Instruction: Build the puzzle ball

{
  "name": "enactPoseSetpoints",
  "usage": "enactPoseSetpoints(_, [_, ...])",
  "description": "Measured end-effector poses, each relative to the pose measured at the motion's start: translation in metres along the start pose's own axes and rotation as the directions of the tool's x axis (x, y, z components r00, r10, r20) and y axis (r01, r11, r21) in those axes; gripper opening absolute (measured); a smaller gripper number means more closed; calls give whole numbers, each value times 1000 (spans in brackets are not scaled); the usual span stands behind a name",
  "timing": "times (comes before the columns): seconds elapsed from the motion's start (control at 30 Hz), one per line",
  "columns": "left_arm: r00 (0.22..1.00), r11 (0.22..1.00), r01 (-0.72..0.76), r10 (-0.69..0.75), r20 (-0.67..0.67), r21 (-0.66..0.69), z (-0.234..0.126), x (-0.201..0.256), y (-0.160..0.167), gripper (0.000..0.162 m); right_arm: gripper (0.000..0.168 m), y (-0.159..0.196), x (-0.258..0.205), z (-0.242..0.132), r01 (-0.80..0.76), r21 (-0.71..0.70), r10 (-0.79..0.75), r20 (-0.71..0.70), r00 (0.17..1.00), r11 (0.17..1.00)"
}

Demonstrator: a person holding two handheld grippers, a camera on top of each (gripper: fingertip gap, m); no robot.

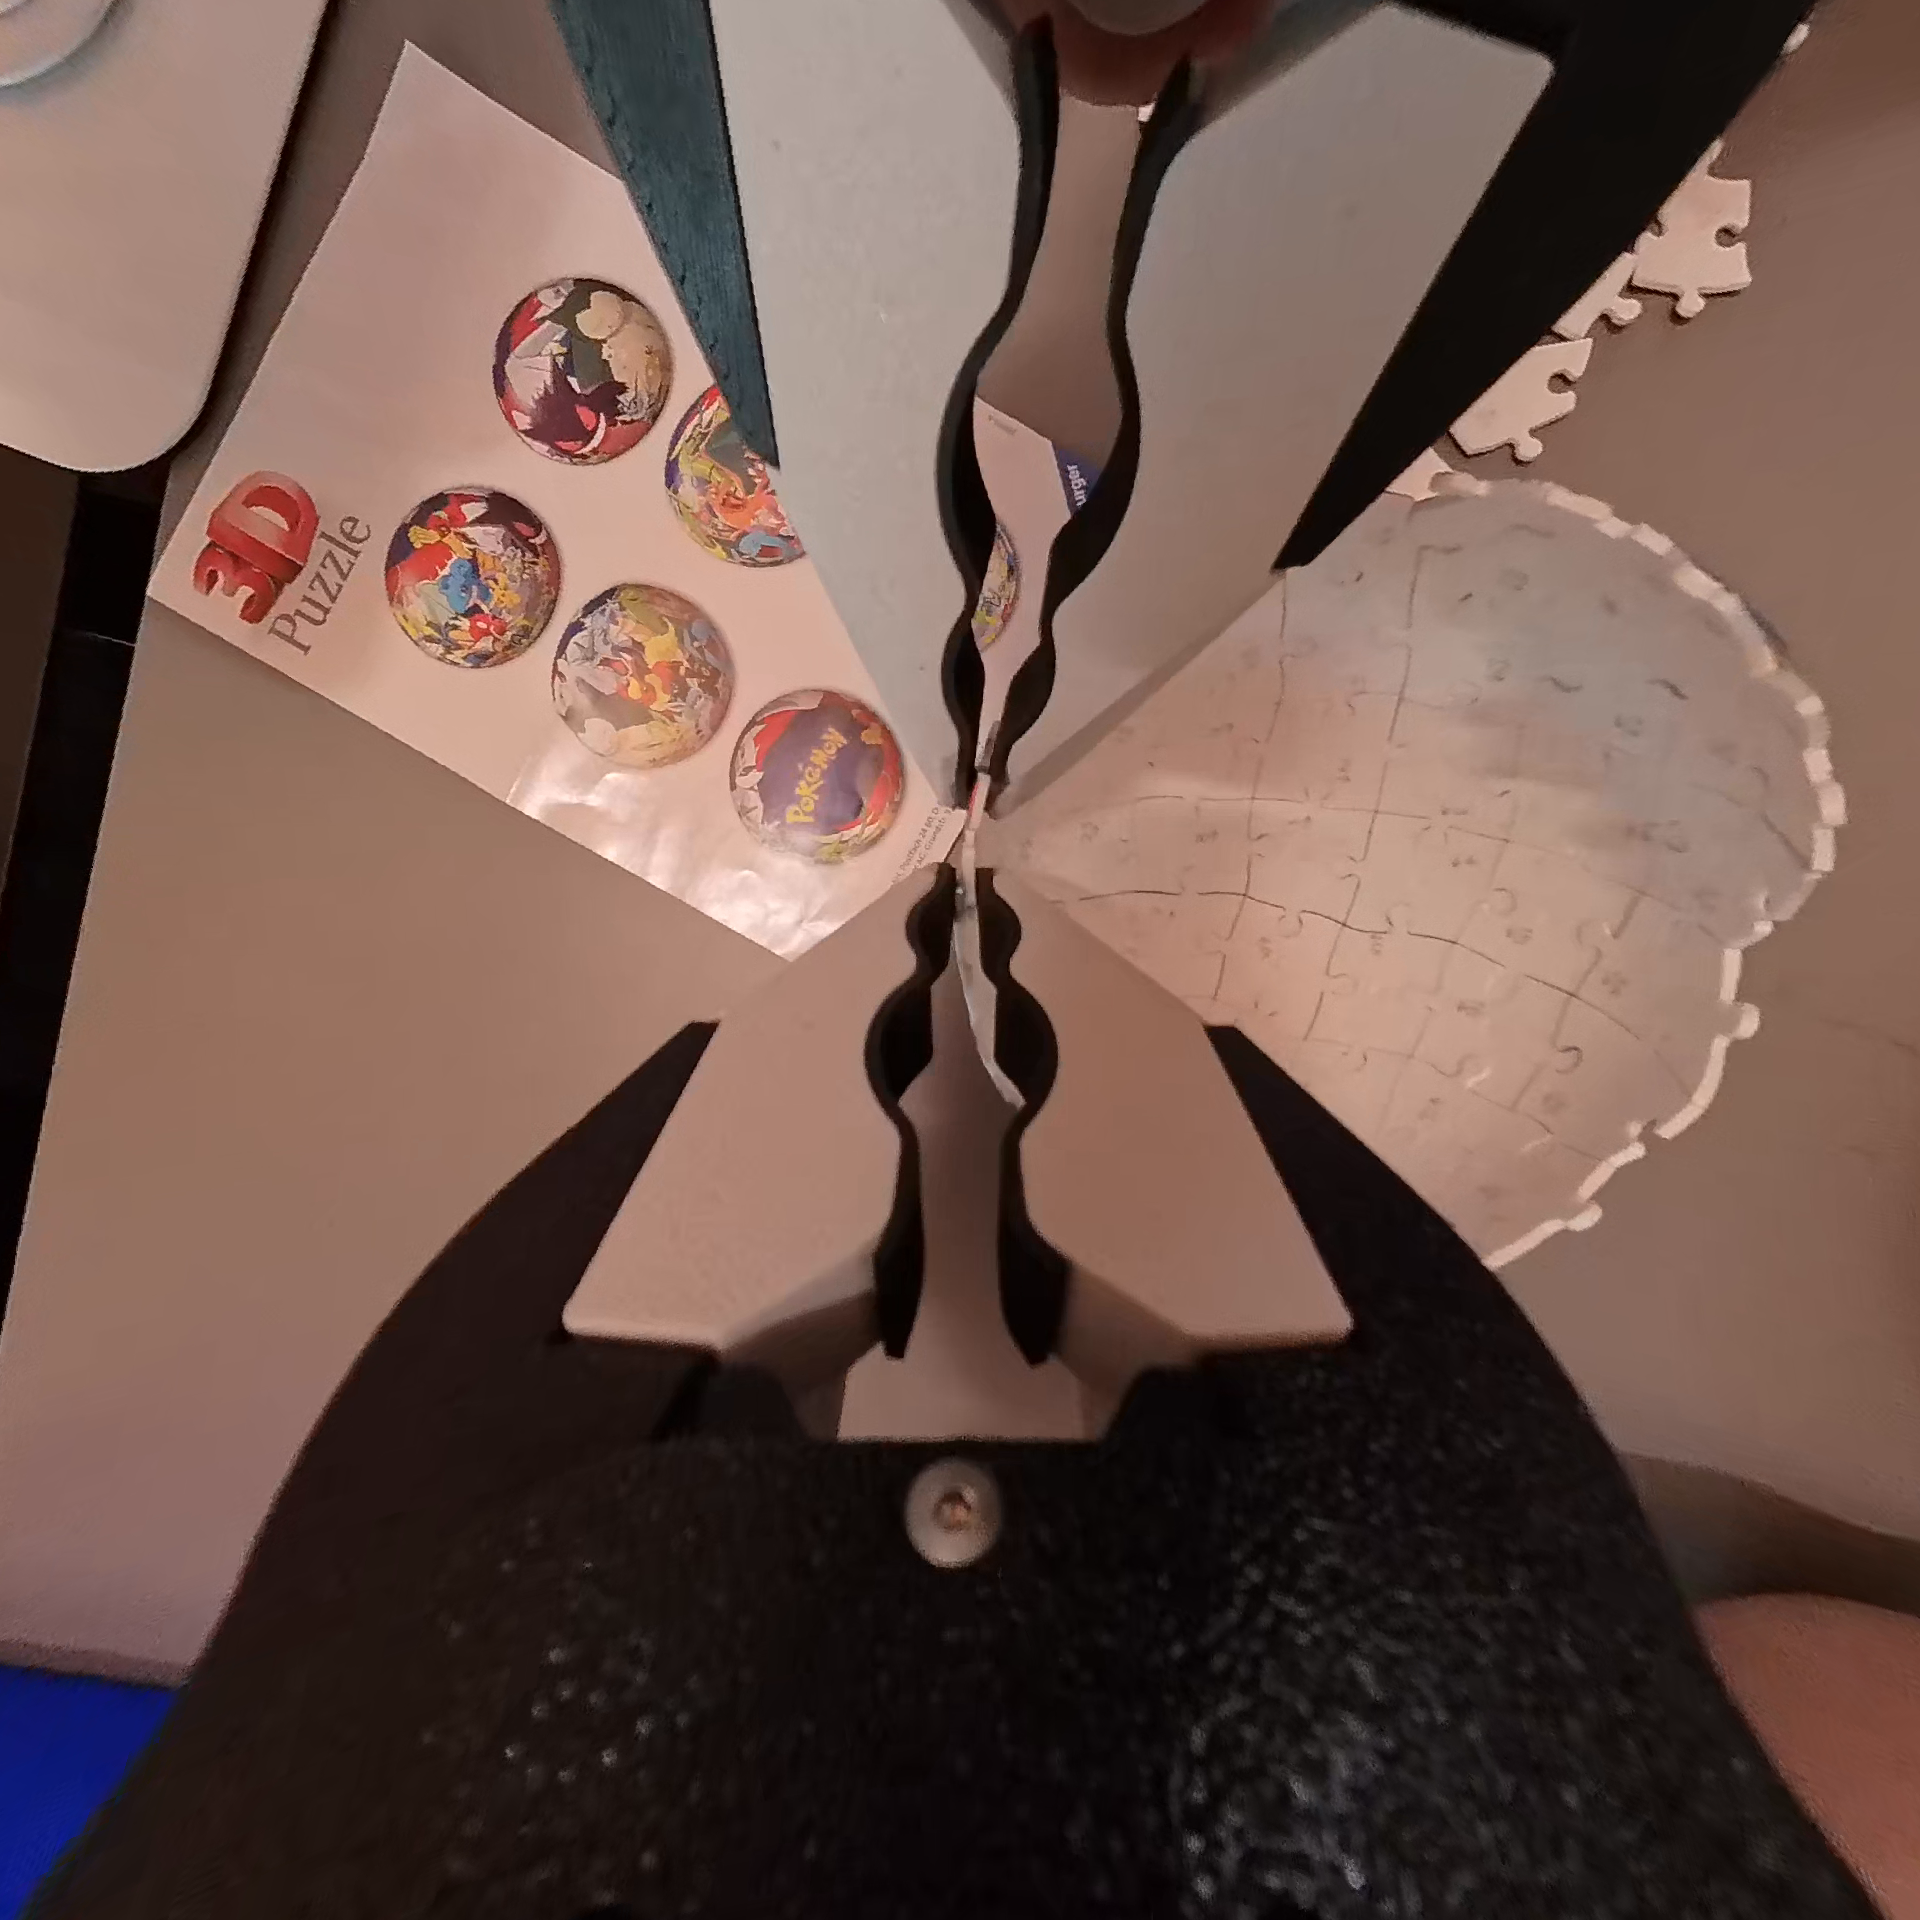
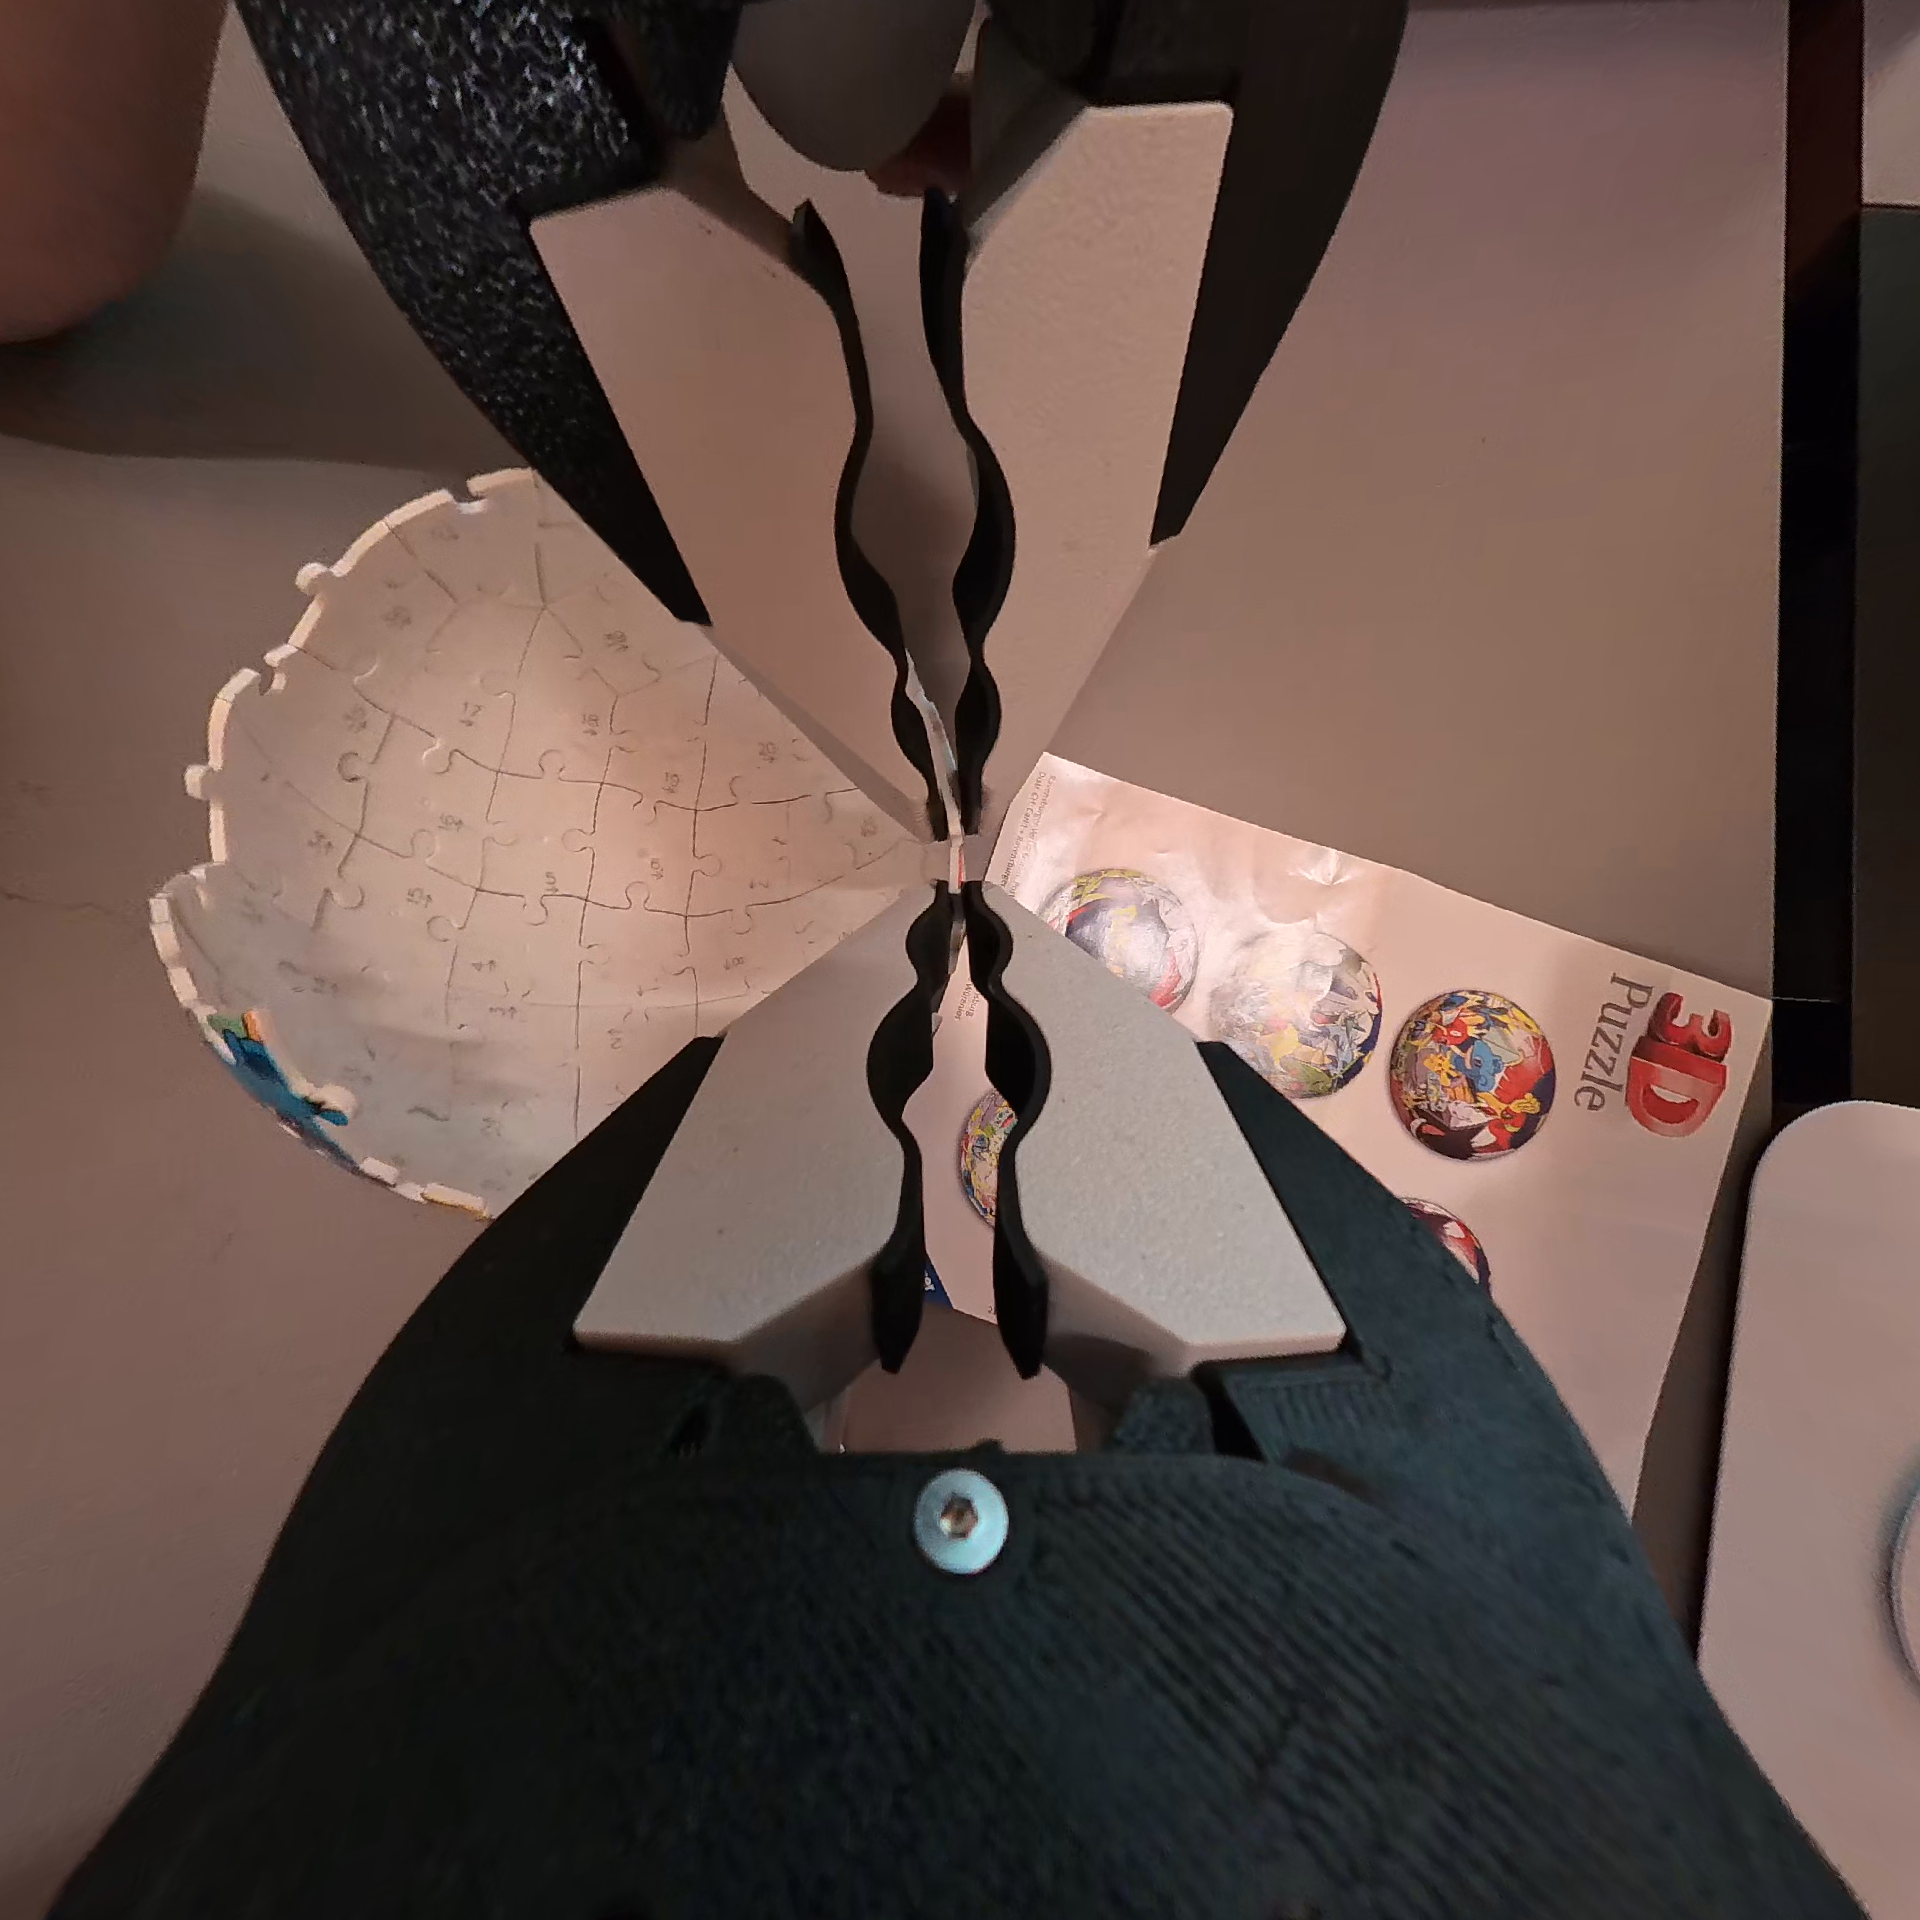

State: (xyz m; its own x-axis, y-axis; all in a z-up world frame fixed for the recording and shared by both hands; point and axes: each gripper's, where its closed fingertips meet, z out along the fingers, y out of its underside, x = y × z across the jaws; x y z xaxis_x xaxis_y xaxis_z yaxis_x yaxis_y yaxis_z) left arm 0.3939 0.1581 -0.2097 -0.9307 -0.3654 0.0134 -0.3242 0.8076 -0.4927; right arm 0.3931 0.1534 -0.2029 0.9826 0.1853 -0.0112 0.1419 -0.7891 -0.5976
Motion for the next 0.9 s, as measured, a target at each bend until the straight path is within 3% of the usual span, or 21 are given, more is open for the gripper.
enactPoseSetpoints(0.03, [1000, 1000, -1, 1, -3, 1, 0, 0, 0, 1, 0, 0, 0, 0, 0, -1, 0, 0, 1000, 1000])
enactPoseSetpoints(0.17, [1000, 1000, -11, 11, -9, 8, -1, 0, -1, 1, 8, 8, 1, 1, 12, -53, -12, -6, 1000, 999])
enactPoseSetpoints(0.33, [1000, 1000, -7, 7, -9, 19, -1, 0, -1, 1, 0, 9, -1, 2, 24, -57, -24, 5, 1000, 998])
enactPoseSetpoints(0.7, [1000, 1000, 1, -1, 28, -16, -12, -14, 5, 35, 0, 6, 0, 3, -24, -32, 25, 13, 1000, 999])
enactPoseSetpoints(0.9, [1000, 998, 2, -2, -5, -64, -5, -5, 4, 40, 0, 6, 0, 2, -68, -10, 68, 39, 997, 998])
